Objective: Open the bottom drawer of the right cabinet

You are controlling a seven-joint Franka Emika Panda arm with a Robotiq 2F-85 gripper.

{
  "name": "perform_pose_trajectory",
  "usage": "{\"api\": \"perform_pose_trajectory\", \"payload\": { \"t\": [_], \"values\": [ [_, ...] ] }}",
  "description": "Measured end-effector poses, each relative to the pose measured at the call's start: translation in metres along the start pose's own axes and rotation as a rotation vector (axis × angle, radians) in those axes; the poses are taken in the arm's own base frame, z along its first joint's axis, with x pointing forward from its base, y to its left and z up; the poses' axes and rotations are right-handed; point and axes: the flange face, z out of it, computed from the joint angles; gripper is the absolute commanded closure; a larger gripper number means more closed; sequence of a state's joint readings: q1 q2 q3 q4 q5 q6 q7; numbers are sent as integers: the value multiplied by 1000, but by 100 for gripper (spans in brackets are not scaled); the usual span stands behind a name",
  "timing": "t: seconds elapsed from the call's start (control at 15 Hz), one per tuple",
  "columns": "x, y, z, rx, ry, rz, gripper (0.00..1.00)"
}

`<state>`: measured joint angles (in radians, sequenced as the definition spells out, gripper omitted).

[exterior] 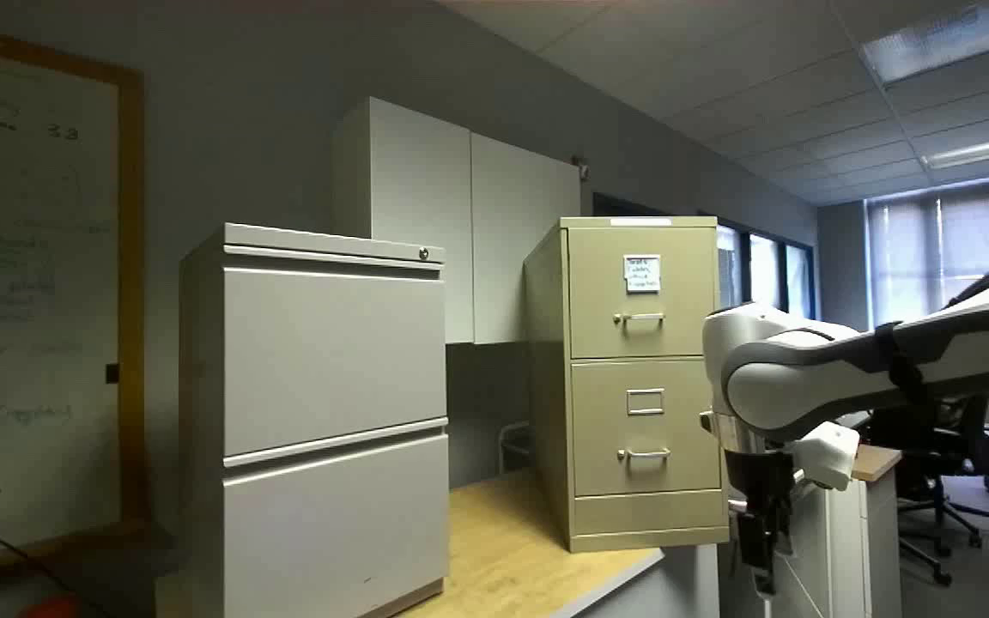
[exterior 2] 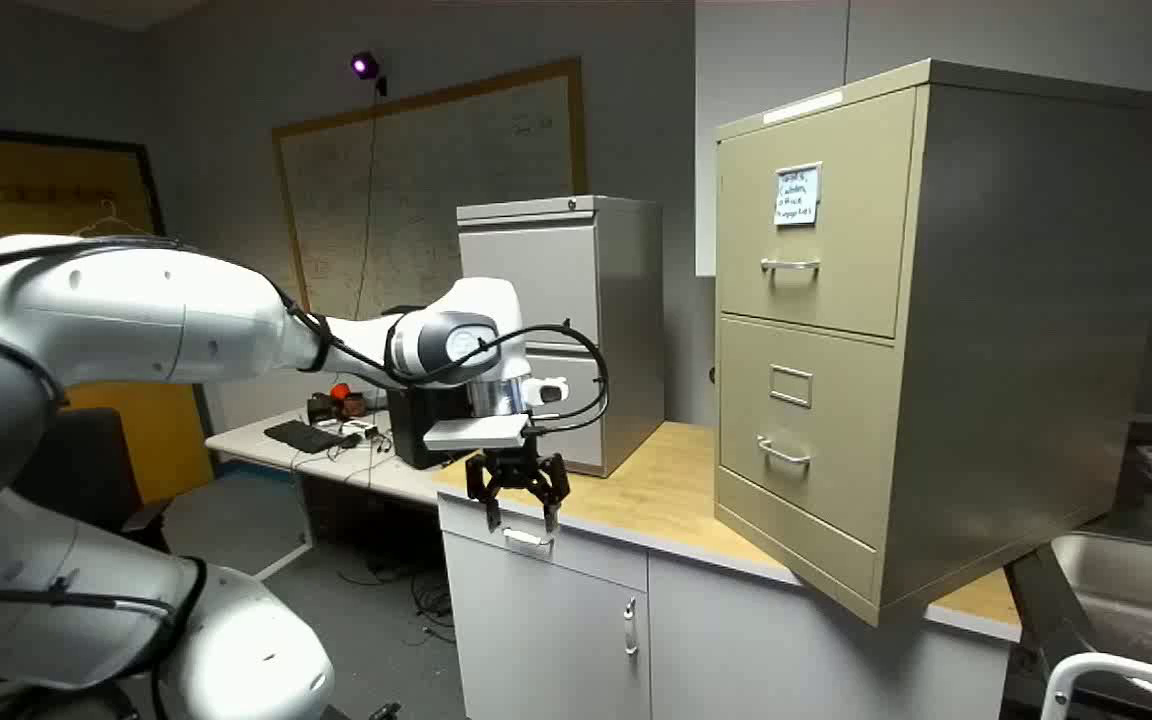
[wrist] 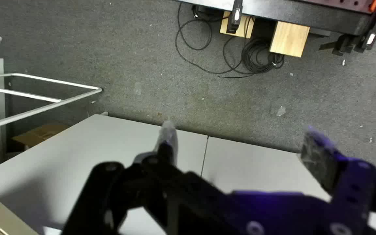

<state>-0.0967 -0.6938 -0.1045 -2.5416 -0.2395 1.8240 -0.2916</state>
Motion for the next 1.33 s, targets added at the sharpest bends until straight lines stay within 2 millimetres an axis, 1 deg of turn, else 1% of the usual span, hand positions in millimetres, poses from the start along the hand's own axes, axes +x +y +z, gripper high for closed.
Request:
{"api": "perform_pose_trajectory", "payload": {
  "t": [1.0,1.07,1.2,1.33],
  "values": [
    [-1,2,2,2,-1,11,0],
    [-1,5,2,3,-2,17,0],
    [0,17,-1,-7,14,38,0],
    [4,38,-12,-34,50,78,0]
  ]
}}
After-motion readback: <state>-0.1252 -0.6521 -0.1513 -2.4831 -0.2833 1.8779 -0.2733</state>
